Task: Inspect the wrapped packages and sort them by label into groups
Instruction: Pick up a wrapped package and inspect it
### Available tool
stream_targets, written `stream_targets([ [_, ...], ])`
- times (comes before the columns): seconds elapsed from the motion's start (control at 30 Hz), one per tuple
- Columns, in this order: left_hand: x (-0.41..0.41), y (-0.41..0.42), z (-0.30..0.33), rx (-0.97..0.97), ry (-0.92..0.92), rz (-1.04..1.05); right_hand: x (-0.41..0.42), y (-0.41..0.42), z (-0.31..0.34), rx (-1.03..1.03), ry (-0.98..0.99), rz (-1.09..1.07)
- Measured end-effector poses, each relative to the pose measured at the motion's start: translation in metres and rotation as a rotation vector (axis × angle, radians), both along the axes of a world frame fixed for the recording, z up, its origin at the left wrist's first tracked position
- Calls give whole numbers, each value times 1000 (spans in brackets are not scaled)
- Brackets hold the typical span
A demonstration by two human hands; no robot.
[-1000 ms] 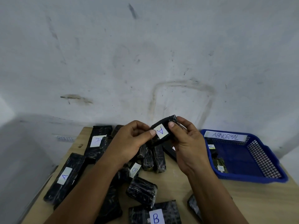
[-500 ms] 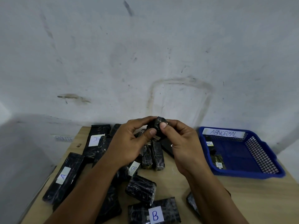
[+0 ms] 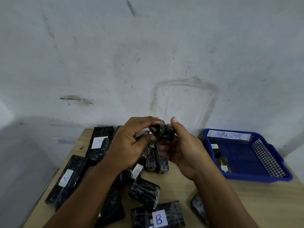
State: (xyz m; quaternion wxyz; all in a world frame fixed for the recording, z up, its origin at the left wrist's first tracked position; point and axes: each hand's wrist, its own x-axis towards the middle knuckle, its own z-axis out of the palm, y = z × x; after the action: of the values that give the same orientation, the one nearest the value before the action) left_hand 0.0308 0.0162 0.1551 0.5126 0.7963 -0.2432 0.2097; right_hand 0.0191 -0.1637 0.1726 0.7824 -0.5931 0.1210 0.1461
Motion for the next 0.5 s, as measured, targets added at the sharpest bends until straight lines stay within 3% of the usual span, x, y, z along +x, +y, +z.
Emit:
stream_targets([
  [0.1, -1, -4, -3, -39, 38, 14, 3, -2, -4, 80, -39, -41],
  [0.23, 3, -12, 5, -306, 445, 164, 1, 1, -7, 57, -157, 12],
  [0.33, 9, -12, 8, -431, 703, 62, -1, 3, -11, 13, -200, 39],
  [0.5, 8, -10, 5, -488, 665, -8, -4, 4, -11, -34, -246, 74],
])
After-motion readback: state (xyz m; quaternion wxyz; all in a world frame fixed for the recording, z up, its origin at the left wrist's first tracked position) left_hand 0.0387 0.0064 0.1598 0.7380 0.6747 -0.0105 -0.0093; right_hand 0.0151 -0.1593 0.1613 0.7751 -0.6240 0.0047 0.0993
